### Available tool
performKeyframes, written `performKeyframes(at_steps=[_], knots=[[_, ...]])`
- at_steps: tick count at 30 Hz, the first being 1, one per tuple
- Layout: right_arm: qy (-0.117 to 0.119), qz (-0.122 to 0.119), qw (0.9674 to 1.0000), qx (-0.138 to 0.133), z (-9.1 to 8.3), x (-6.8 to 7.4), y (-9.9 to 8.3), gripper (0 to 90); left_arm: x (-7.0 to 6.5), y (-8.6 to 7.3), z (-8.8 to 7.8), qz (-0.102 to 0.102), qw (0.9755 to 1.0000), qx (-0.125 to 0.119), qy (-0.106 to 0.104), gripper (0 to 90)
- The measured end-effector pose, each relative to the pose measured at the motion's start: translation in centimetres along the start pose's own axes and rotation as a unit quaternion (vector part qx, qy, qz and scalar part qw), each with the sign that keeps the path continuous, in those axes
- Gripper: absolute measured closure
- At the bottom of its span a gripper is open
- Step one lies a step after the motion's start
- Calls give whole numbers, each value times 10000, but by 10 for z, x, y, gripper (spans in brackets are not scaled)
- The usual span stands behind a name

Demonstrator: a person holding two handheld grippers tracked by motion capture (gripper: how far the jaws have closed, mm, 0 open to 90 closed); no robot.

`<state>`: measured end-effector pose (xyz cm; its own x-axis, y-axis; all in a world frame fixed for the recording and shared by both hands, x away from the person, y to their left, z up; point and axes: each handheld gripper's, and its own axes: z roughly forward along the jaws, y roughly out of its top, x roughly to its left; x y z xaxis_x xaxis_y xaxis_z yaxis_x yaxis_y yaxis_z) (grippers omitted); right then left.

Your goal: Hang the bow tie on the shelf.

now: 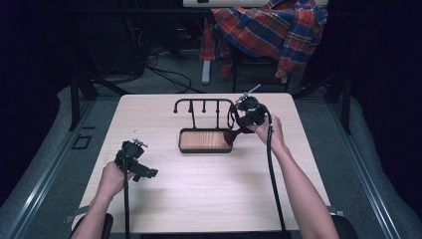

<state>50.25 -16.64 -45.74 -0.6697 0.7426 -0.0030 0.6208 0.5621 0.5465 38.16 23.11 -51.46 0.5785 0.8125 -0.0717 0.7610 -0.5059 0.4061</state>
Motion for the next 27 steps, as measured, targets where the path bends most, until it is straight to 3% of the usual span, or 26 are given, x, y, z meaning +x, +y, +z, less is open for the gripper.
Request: performKeyframes(at_steps=[7,21,27], knots=[[26,53,10000,21,3,-1,-1,829,0,0,0,-1,10000,0,-1,1],[80,78,9998,-153,-6,-1,-2,628,0,0,0,-4,10000,-1,0,1],[16,6,9999,-112,-17,0,-3,528,0,0,0,-6,10000,-2,5,1]])
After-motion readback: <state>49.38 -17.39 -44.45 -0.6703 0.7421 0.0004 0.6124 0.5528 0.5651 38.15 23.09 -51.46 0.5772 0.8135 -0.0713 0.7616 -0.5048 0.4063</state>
